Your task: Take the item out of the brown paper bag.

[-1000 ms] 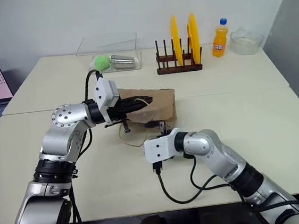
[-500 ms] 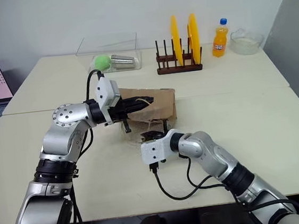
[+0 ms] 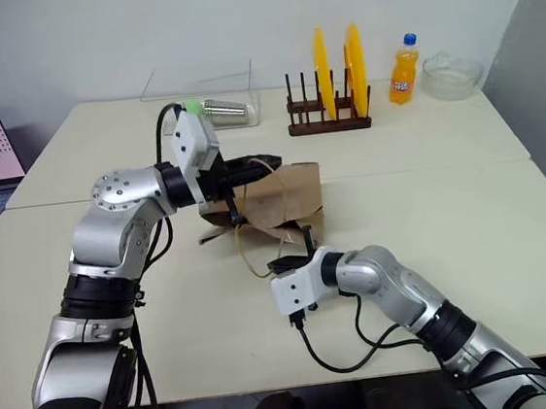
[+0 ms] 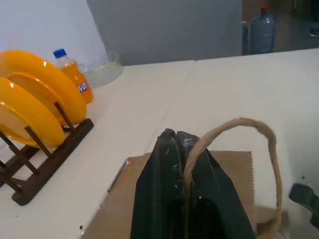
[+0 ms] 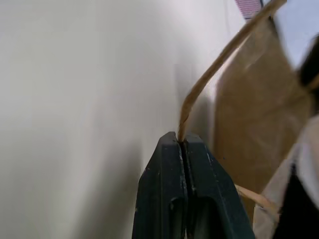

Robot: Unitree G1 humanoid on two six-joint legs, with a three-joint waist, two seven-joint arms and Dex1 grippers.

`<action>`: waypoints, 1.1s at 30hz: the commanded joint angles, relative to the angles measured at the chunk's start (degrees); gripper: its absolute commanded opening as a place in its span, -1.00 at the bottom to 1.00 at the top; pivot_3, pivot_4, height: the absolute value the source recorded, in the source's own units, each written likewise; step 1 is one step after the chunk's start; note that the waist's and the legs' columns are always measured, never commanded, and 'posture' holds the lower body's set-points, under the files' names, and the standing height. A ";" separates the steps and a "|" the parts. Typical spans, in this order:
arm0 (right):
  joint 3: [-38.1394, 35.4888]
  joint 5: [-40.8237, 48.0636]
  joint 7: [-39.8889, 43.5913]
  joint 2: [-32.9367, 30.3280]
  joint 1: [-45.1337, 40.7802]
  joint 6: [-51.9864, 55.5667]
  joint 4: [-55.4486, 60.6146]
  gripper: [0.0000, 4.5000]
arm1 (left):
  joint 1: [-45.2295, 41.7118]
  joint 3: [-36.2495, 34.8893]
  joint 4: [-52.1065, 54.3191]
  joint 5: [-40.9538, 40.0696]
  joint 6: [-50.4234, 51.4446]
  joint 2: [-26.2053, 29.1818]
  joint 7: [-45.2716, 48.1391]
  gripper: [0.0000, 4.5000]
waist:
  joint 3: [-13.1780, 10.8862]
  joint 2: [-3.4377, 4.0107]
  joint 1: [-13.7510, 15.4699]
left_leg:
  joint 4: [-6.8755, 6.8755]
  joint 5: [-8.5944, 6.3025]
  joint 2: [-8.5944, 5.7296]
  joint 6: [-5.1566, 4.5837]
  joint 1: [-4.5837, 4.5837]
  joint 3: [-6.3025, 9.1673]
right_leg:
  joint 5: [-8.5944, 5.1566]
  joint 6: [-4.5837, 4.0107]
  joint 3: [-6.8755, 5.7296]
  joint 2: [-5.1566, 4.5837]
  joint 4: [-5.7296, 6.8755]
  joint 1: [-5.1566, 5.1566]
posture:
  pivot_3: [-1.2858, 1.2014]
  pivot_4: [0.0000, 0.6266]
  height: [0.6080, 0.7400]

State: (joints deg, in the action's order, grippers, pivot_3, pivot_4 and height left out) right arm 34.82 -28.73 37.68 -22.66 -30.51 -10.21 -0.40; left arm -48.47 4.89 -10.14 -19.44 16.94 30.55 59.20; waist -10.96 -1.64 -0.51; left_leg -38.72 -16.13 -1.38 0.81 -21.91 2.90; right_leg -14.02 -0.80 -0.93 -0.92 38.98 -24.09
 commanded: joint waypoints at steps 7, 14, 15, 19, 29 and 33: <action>1.07 -0.03 4.24 -2.20 1.60 -3.28 1.61 -1.00 | -5.32 -2.94 0.44 -1.00 1.77 -0.47 -0.69 -1.00 | 0.00 0.00 -0.08 | 0.00 0.06 0.01 0.11 0.01 0.01 | 0.00 0.00 0.01 0.02 0.01 0.00 | 0.03 -0.52 1.00; 1.67 -0.26 6.56 -2.98 1.84 -4.00 2.46 -1.00 | -6.15 -2.75 -0.72 -0.31 1.03 -0.24 -0.32 -1.00 | 0.00 -0.02 -0.05 | 0.00 0.08 0.01 0.15 0.00 0.01 | 0.00 0.00 0.01 0.01 0.01 0.00 | 0.03 -0.52 1.00; 1.75 -0.27 6.86 -3.03 1.85 -4.06 2.52 -1.00 | -6.43 -2.79 -1.08 -0.24 0.93 -0.30 -0.40 -1.00 | 0.00 -0.03 -0.05 | 0.00 0.09 0.01 0.15 -0.01 0.02 | 0.00 0.00 0.00 0.02 0.00 0.00 | 0.03 -0.52 1.00; 1.94 -0.47 7.98 -3.22 1.76 -4.04 2.68 -1.00 | -7.28 -3.08 -2.32 0.25 0.44 -0.47 -0.66 -1.00 | 0.00 -0.02 -0.05 | -0.01 0.09 0.00 0.16 0.02 -0.04 | 0.00 0.01 0.06 0.01 0.00 0.01 | 0.03 -0.52 1.00; -1.05 1.49 8.30 -4.68 2.02 -4.25 4.04 -1.00 | -6.90 -3.42 -1.80 -0.21 0.80 0.15 0.05 -1.00 | 0.00 -0.03 0.00 | -0.02 0.12 0.00 0.21 0.01 -0.02 | -0.01 0.02 0.05 0.01 0.00 0.01 | 0.03 -0.52 1.00; -3.54 4.52 9.73 -5.29 3.67 -1.91 7.39 -0.74 | -5.77 -3.66 0.03 -1.12 2.42 0.88 0.93 -1.00 | 0.00 -0.03 0.01 | -0.03 0.12 0.00 0.21 0.01 -0.03 | -0.01 0.03 0.06 0.01 0.00 0.01 | 0.03 -0.52 1.00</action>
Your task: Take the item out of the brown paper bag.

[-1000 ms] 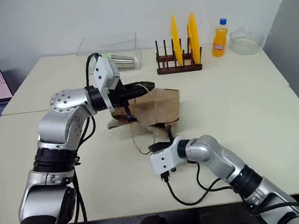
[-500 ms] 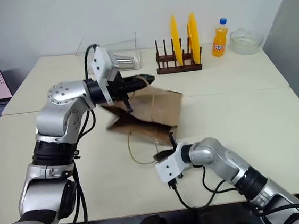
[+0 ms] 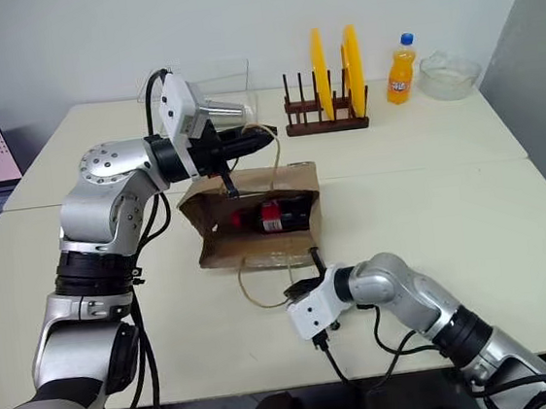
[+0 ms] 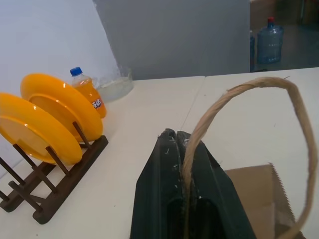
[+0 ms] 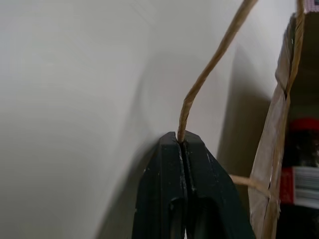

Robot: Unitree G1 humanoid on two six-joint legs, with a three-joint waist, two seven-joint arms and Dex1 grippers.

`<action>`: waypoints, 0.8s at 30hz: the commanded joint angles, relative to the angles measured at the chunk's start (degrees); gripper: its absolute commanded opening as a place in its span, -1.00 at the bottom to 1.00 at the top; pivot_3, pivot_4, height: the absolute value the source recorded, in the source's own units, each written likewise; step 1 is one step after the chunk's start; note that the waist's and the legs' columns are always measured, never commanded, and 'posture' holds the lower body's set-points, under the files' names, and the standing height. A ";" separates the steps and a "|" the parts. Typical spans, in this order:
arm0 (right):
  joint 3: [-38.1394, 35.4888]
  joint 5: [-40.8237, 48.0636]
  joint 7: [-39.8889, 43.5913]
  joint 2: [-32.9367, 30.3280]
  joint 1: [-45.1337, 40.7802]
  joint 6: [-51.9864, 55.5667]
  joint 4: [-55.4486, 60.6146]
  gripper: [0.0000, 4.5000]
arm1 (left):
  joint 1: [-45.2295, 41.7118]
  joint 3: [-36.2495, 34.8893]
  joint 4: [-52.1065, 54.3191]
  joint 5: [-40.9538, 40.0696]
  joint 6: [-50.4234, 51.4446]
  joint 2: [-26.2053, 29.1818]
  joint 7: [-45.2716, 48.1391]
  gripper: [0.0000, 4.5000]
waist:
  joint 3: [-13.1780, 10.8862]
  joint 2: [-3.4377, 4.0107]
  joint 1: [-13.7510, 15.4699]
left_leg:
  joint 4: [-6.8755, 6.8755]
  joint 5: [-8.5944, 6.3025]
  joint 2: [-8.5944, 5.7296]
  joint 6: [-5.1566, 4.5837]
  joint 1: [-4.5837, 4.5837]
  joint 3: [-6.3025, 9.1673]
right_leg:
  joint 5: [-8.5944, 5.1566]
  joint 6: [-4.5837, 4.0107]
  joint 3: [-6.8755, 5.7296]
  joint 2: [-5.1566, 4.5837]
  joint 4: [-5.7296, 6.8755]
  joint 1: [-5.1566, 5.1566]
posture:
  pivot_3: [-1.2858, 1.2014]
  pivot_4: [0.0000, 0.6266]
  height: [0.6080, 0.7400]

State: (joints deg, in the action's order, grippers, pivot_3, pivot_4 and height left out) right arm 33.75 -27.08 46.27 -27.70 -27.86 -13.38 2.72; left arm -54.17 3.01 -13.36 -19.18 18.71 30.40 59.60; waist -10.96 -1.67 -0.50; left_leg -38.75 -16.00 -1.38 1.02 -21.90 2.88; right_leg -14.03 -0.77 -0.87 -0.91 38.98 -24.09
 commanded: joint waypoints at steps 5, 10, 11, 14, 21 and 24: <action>-6.82 12.51 7.21 -2.28 4.03 7.72 12.39 -0.31 | 1.31 -1.82 5.78 -2.58 2.94 1.36 1.04 -1.00 | 0.00 0.00 -0.02 | 0.00 -0.01 0.00 -0.02 0.00 0.01 | -0.01 0.01 0.00 0.00 0.00 0.00 | 0.03 -0.52 1.00; -15.12 27.90 14.66 -8.68 7.70 19.10 23.25 -0.31 | 1.64 -2.02 6.61 -3.00 4.13 1.21 0.93 -1.00 | 0.00 0.00 0.17 | -0.02 -0.11 0.00 -0.20 0.00 0.03 | -0.11 0.21 -0.02 -0.01 -0.01 0.04 | 0.03 -0.52 1.00; -17.21 31.39 15.66 -10.01 7.98 22.96 25.50 -0.31 | 1.68 -2.04 6.62 -3.09 4.22 1.24 0.90 -1.00 | 0.00 0.00 0.21 | -0.03 -0.12 -0.01 -0.20 -0.01 0.04 | -0.12 0.23 -0.03 -0.02 -0.02 0.04 | 0.03 -0.52 1.00; -21.25 37.73 13.77 -9.76 4.97 32.83 29.04 -0.31 | 1.64 -2.18 6.32 -3.25 4.40 1.19 0.83 -1.00 | 0.00 0.00 0.03 | -0.04 -0.12 0.00 -0.22 0.00 0.04 | -0.11 0.22 -0.03 -0.02 -0.02 0.04 | 0.03 -0.52 1.00; -11.29 26.80 0.74 1.87 -10.62 42.21 21.24 -0.31 | 0.96 -2.48 5.36 -3.36 4.46 1.01 1.17 -1.00 | 0.00 0.00 -0.88 | -0.01 -0.10 0.07 -0.17 0.06 0.07 | -0.10 0.20 -0.02 0.05 0.08 0.00 | 0.03 -0.52 1.00; -4.74 19.09 -2.89 5.60 -16.09 39.04 12.72 -0.31 | 0.63 -2.78 5.25 -3.52 4.51 0.91 0.96 -1.00 | 0.00 0.00 -0.98 | -0.02 -0.01 0.02 -0.01 0.00 0.05 | 0.03 -0.01 -0.02 0.01 0.05 -0.02 | 0.03 -0.52 1.00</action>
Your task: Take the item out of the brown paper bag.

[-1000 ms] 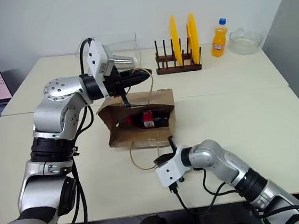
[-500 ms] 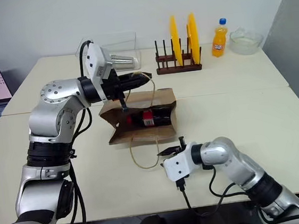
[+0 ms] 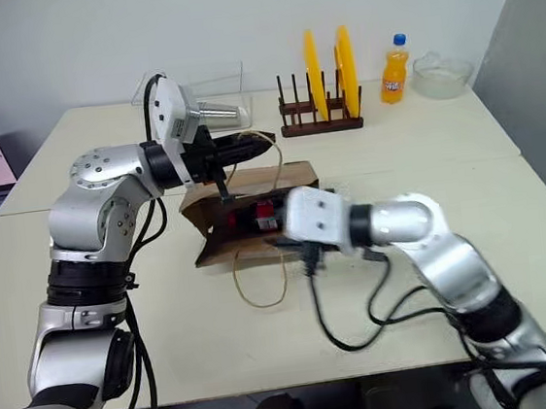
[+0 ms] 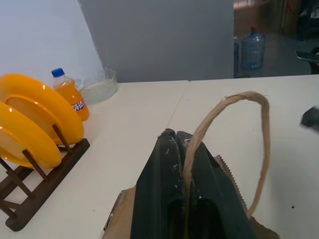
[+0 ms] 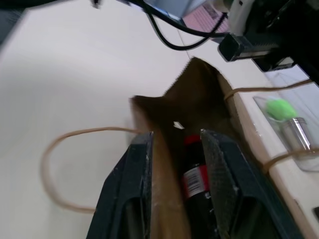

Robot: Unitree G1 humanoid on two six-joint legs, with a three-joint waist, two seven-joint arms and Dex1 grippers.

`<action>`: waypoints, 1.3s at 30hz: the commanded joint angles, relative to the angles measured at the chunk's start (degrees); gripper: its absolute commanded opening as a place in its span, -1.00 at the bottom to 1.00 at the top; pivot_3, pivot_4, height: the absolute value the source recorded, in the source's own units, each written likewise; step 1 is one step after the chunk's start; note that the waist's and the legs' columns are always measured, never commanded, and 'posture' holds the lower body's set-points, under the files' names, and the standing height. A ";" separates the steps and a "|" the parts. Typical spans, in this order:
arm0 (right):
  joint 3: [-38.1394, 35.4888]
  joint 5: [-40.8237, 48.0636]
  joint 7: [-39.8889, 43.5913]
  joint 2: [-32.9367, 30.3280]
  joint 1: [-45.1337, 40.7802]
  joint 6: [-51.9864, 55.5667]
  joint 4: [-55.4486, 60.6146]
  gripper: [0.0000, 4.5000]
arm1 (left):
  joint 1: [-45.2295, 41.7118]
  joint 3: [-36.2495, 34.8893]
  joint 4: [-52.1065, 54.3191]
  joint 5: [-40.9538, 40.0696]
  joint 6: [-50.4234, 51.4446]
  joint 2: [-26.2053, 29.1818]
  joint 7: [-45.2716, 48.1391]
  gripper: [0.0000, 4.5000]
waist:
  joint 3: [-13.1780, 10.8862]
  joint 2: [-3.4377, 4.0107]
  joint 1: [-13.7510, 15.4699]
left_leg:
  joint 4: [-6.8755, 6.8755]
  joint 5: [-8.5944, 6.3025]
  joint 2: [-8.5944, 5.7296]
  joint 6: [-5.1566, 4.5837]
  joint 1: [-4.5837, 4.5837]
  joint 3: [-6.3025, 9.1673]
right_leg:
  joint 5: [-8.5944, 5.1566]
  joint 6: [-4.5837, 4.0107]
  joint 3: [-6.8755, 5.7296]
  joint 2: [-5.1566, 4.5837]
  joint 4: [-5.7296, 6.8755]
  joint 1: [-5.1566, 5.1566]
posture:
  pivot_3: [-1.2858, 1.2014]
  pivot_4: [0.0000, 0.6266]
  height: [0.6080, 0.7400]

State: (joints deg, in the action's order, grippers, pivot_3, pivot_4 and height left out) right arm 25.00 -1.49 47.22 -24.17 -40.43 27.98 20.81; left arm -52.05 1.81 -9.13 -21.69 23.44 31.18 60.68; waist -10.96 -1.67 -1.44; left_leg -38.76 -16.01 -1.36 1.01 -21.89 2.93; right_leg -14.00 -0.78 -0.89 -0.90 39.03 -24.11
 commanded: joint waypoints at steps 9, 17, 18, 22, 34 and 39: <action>15.48 -23.77 -10.78 7.92 -8.12 -9.64 -20.89 0.36 | -1.74 -2.39 1.08 -1.18 -0.13 0.46 -1.21 -1.00 | 0.00 0.00 0.00 | 0.00 0.03 -0.06 0.05 -0.13 -0.05 | 0.01 0.00 0.01 -0.08 -0.06 -0.08 | 0.03 -0.52 1.00; 15.28 -31.35 -13.52 10.34 -9.96 -9.14 -26.80 0.99 | -2.19 -2.48 0.83 -1.07 -0.46 0.01 -1.29 -1.00 | 0.00 0.00 -0.17 | 0.00 0.03 -0.04 0.05 -0.09 -0.03 | 0.01 0.01 0.00 -0.05 0.00 -0.08 | 0.03 -0.52 1.00; 15.80 -32.22 -12.70 9.95 -10.12 -9.08 -27.84 0.99 | -2.21 -2.42 0.83 -1.08 -0.53 -0.06 -1.21 -1.00 | 0.00 0.00 -0.18 | 0.00 0.03 -0.04 0.05 -0.09 -0.03 | 0.02 0.01 0.00 -0.05 0.00 -0.08 | 0.03 -0.52 1.00; 17.14 -35.46 -10.12 8.29 -10.55 -9.52 -30.91 0.99 | -2.57 -2.28 0.46 -0.98 -0.92 -0.24 -1.00 -1.00 | 0.00 0.00 -0.08 | 0.00 0.03 -0.05 0.04 -0.10 -0.03 | 0.02 0.01 0.00 -0.06 -0.03 -0.07 | 0.03 -0.52 1.00; 17.43 -40.38 -10.86 11.51 -14.26 -13.07 -44.14 0.99 | -2.03 -1.94 1.05 -0.85 -1.22 -0.32 -0.69 -1.00 | 0.00 0.00 -0.26 | 0.00 0.02 -0.05 0.04 -0.05 -0.04 | 0.03 0.02 0.02 -0.05 0.00 -0.06 | 0.03 -0.52 1.00; 16.92 -40.79 -11.97 13.11 -15.55 -14.98 -50.27 0.99 | -1.81 -1.83 1.09 -0.66 -1.40 -0.26 -0.62 -1.00 | 0.02 -0.01 -0.30 | 0.00 0.02 -0.05 0.04 0.03 -0.05 | 0.03 0.01 0.03 -0.05 0.01 -0.01 | 0.03 -0.52 1.00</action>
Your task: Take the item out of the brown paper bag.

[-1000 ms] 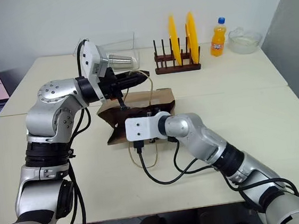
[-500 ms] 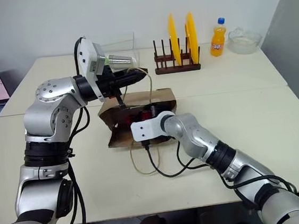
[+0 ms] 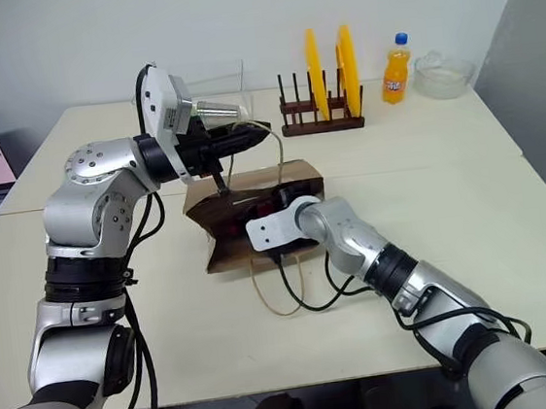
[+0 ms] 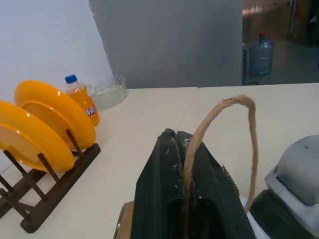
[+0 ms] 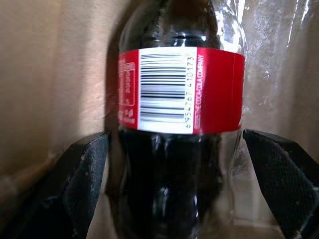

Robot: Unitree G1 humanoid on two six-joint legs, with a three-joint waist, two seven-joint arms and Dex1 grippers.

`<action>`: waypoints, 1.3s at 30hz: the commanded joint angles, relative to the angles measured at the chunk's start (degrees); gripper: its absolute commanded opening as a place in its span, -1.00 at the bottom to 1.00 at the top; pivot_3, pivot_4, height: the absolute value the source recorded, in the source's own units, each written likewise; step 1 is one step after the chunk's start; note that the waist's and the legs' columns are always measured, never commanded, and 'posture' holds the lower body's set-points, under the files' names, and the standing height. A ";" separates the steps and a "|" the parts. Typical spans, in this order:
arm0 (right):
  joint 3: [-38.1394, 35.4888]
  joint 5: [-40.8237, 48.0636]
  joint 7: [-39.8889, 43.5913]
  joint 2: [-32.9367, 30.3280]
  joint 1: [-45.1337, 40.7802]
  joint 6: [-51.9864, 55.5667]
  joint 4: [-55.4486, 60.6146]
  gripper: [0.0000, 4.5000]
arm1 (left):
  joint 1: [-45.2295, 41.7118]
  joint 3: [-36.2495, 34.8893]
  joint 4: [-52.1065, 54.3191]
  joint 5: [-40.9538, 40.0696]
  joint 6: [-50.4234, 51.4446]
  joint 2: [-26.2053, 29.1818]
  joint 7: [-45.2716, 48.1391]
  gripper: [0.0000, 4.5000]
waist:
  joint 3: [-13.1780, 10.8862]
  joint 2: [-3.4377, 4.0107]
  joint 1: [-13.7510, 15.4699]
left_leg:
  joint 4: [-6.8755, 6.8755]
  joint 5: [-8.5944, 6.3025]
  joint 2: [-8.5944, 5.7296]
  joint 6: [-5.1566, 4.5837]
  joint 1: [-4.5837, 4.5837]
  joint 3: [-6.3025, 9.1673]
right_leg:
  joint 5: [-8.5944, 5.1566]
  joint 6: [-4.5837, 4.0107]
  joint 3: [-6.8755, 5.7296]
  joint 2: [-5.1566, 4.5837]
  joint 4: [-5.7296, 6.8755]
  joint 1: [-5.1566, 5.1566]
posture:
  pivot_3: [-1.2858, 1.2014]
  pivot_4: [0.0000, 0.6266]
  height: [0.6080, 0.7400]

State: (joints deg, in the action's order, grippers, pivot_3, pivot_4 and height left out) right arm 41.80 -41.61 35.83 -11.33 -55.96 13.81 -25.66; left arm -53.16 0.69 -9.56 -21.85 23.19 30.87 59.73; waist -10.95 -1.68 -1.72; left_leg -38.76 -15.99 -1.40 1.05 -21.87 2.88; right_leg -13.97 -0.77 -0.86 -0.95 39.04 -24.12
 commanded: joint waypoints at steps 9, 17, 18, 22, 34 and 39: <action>-1.33 0.52 1.04 -0.19 0.95 -2.93 -0.86 0.34 | -0.42 -0.53 0.08 0.92 -3.12 0.52 0.54 -1.00 | 0.01 0.00 -0.06 | 0.00 -0.05 0.00 -0.08 0.05 0.01 | 0.00 0.00 0.02 0.01 0.04 0.02 | 0.03 -0.52 1.00; -7.06 6.39 7.74 -4.24 4.64 -5.23 17.01 0.34 | -1.45 -0.29 -4.34 4.13 -7.13 0.67 -0.22 -1.00 | 0.00 0.00 0.01 | 0.02 0.00 0.00 0.01 -0.13 0.03 | 0.00 0.01 -0.01 0.01 -0.03 -0.10 | 0.03 -0.52 1.00; -7.44 7.18 9.01 -5.14 5.19 -5.79 19.05 0.34 | -1.50 -0.30 -4.83 4.34 -7.50 0.63 -0.23 -1.00 | 0.00 0.00 0.04 | 0.02 0.00 0.00 0.01 -0.17 0.03 | 0.00 0.01 -0.02 0.01 -0.05 -0.12 | 0.03 -0.52 1.00; -8.58 9.20 11.44 -7.35 5.75 -6.93 23.87 0.34 | -1.39 0.04 -6.11 5.34 -9.54 0.30 -0.13 -1.00 | 0.00 0.00 0.05 | 0.03 -0.04 0.00 -0.07 -0.17 0.03 | 0.00 0.02 -0.03 0.00 -0.06 -0.12 | 0.03 -0.52 1.00; -21.31 34.70 20.65 -9.83 10.97 -10.22 37.08 0.34 | -2.33 0.56 -9.85 7.03 -12.68 -1.29 -0.60 -1.00 | -0.01 -0.01 0.21 | 0.01 -0.09 -0.01 -0.14 -0.18 0.04 | 0.01 0.03 -0.06 -0.03 -0.10 -0.08 | 0.03 -0.52 1.00; -28.20 41.94 18.73 -9.95 10.27 -7.20 41.42 0.34 | -2.37 1.31 -11.31 7.88 -13.78 -2.41 -0.82 -1.00 | -0.01 -0.01 0.22 | 0.01 -0.10 0.00 -0.17 -0.15 0.08 | 0.02 0.05 -0.08 -0.01 -0.04 -0.08 | 0.03 -0.52 1.00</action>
State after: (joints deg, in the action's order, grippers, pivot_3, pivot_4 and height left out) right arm 18.43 -3.14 56.23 -21.26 -43.81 5.72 12.03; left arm -54.07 2.12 -21.01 -14.32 10.65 28.52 59.32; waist -10.95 -1.69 -1.50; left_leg -38.75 -16.09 -1.40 0.88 -22.02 2.96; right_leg -13.95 -0.72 -0.94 -0.96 39.00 -24.20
